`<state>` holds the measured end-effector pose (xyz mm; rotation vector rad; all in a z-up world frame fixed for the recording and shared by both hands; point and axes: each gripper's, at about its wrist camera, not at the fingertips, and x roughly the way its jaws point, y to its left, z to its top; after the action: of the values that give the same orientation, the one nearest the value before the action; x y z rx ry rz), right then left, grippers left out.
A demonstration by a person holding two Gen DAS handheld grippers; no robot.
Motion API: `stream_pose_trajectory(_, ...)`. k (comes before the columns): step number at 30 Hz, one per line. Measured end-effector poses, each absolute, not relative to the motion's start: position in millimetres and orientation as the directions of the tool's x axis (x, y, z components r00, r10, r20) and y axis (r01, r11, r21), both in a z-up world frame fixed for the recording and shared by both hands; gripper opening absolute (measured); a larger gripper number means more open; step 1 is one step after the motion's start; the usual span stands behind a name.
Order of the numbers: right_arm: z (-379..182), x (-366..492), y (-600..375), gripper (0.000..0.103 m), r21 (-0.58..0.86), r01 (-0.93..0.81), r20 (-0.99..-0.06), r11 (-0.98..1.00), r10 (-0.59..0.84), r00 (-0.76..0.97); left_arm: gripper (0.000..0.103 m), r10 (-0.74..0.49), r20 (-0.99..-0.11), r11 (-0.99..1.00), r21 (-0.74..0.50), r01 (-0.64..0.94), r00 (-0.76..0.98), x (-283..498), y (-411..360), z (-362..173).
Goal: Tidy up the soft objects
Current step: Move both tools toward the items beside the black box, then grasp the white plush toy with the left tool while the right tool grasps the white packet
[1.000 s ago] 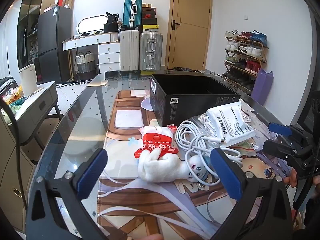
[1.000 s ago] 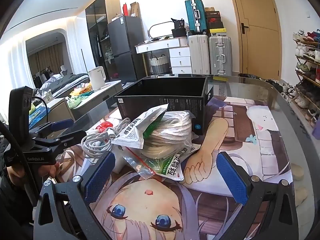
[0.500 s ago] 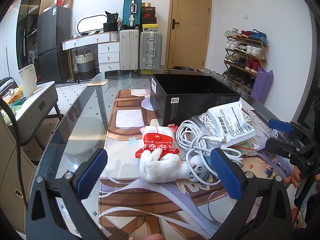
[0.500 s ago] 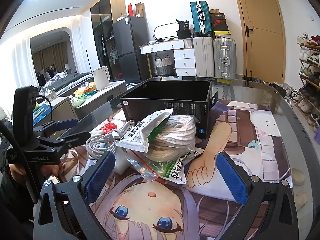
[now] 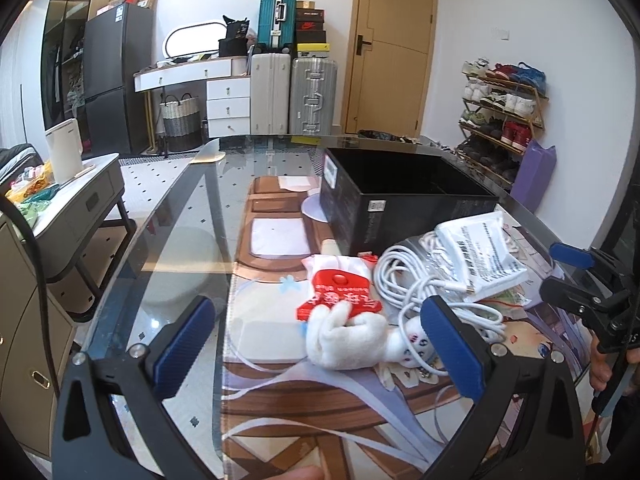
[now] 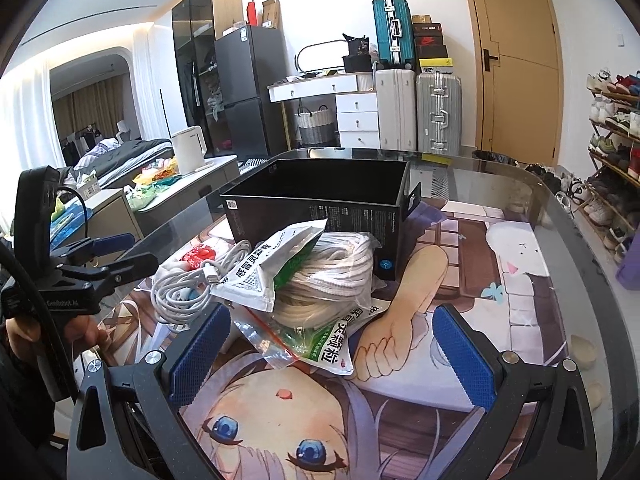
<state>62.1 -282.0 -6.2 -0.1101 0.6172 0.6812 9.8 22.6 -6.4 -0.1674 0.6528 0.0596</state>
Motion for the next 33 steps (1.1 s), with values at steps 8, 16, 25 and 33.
stream_pose_trajectory(8,-0.5,68.8,-279.0,0.103,0.138,-0.625,-0.583,0.768,0.573,0.575,0.103,0.03,-0.653,0.98,-0.129,-0.15,0.757,18.7,29.5,-10.4)
stream_pose_trajectory(16,7.9,68.9,-264.1,0.095,0.113,-0.647,-0.585,0.754,0.577,0.57,0.103,-0.003,-0.649,0.979,-0.155,-0.129,0.761,23.5,29.9,-18.5)
stream_pose_trajectory(25,13.2,72.9,-239.9,0.084,0.088,-0.683,-0.589,0.725,0.591,0.551,0.1,-0.044,-0.662,0.977,-0.185,-0.107,0.748,27.4,30.9,-25.4)
stream_pose_trajectory(33,7.4,83.0,-226.9,0.074,0.086,-0.698,-0.609,0.711,0.592,0.527,0.091,-0.072,-0.658,0.977,-0.197,-0.078,0.749,27.1,30.1,-26.1)
